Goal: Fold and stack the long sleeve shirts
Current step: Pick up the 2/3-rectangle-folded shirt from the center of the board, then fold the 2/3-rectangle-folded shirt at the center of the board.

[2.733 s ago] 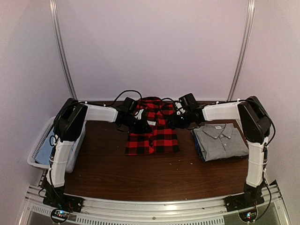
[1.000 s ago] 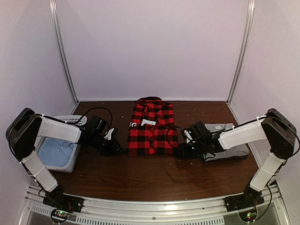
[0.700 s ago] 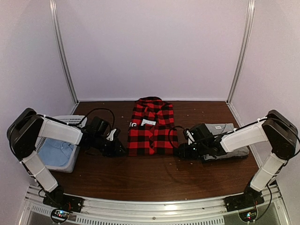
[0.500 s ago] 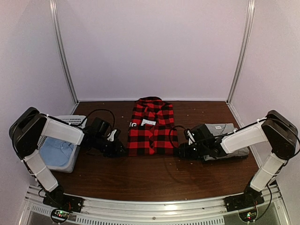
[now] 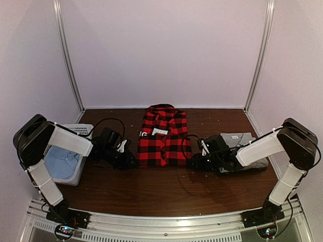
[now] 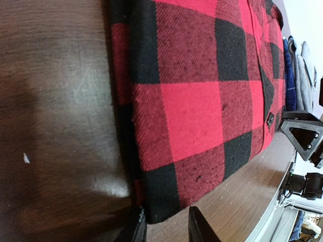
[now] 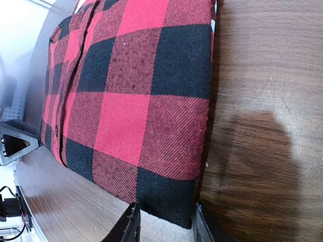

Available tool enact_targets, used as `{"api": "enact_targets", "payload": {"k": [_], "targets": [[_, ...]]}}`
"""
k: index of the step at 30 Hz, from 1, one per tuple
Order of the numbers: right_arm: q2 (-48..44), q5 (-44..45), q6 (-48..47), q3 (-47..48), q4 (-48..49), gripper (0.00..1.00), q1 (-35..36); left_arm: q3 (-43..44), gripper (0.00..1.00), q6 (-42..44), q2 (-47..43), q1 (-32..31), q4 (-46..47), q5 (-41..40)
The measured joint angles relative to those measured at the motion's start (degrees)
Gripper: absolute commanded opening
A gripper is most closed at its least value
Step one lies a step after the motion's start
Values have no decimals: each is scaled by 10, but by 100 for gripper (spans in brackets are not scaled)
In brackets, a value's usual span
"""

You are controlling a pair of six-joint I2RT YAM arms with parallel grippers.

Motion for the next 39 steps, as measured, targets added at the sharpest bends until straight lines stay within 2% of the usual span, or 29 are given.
{"api": "enact_targets", "payload": {"k": [3, 6, 9, 11, 18, 24, 31, 39], "targets": [[3, -2, 4, 0, 5, 32, 0, 4, 26, -2, 6, -2, 5, 0], [4, -3, 5, 0, 6, 24, 0, 8, 17, -4, 12, -4, 7, -2], [6, -4, 6, 0, 5, 7, 0, 9, 7, -7, 15, -5, 7, -5], [7, -5, 7, 0, 5, 0, -1, 9, 0, -9, 17, -5, 7, -6], [-1, -6, 4, -5, 4, 0, 0, 9, 0, -8, 13, -10, -5, -10], [-68, -6, 8, -46, 1, 0, 14, -5, 0, -8, -40, -34, -41, -18], [-184, 18, 25, -97, -36, 0, 75, -73, 0, -27, -162, -82, -84, -40], [-331, 87, 73, -128, -122, 0, 190, -104, 0, -79, -339, -163, -172, -90]]}}
